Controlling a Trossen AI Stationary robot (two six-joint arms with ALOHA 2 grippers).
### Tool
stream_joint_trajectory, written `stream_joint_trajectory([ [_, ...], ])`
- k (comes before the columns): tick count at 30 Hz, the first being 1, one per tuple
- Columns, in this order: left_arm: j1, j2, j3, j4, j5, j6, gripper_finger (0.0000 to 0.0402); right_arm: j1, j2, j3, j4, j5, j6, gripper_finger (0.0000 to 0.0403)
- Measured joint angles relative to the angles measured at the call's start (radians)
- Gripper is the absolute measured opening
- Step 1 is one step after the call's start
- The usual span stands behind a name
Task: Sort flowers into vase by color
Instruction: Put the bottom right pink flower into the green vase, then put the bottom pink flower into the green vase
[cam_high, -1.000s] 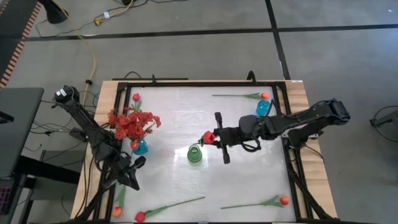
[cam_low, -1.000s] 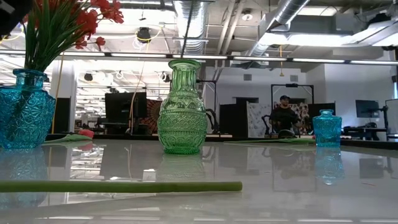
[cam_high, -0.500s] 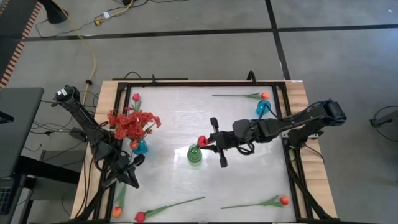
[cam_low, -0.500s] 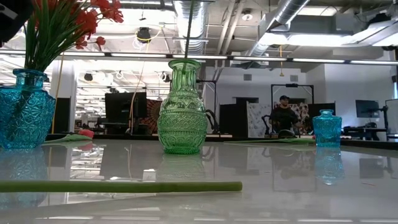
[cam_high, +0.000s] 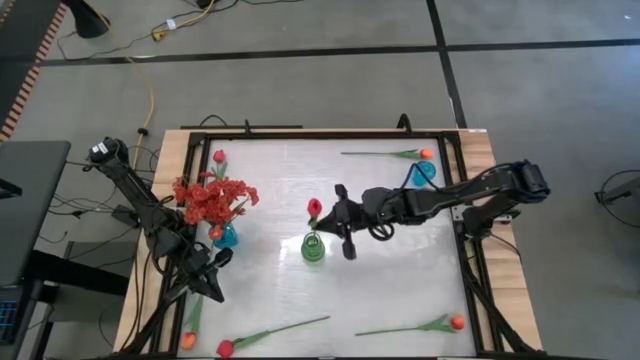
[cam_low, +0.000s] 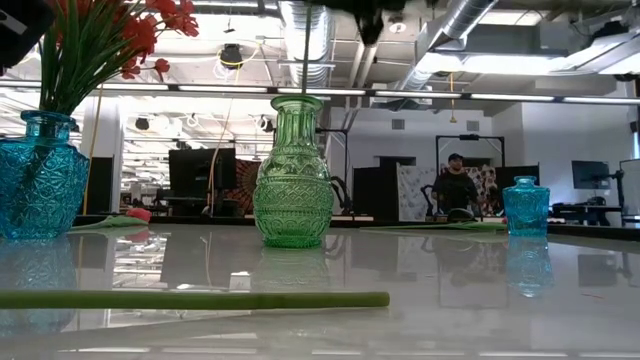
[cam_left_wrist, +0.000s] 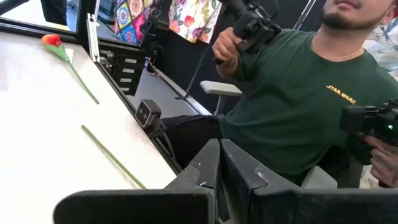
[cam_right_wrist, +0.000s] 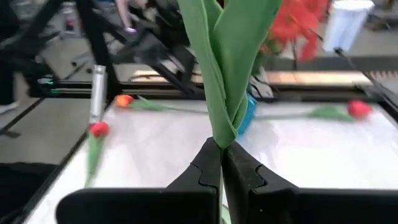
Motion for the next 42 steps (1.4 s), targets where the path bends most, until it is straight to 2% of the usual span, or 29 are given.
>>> stream_joint_trajectory([
  [5,0.000,0.000,0.000,-0.007,0.000,0.000,0.0000,-0.028,0.000,-0.058,0.089,0.000,0.049,0.0031],
  [21,0.000,0.000,0.000,-0.010,-0.009,-0.020,0.0000,-0.036,0.000,-0.065,0.085,0.000,0.108,0.0068],
  [26,0.000,0.000,0.000,-0.010,-0.010,-0.025,0.0000,-0.049,0.000,-0.065,0.084,-0.023,0.127,0.0114],
  [35,0.000,0.000,0.000,-0.015,-0.009,-0.025,0.0000,-0.067,-0.027,-0.063,0.008,-0.080,0.128,0.0248],
  [38,0.000,0.000,0.001,-0.021,0.003,-0.025,0.0000,-0.067,-0.051,-0.063,-0.059,-0.080,0.128,0.0267],
  [42,0.000,0.000,0.001,-0.048,0.008,-0.030,0.0000,-0.067,-0.093,-0.063,-0.161,-0.080,0.128,0.0270],
])
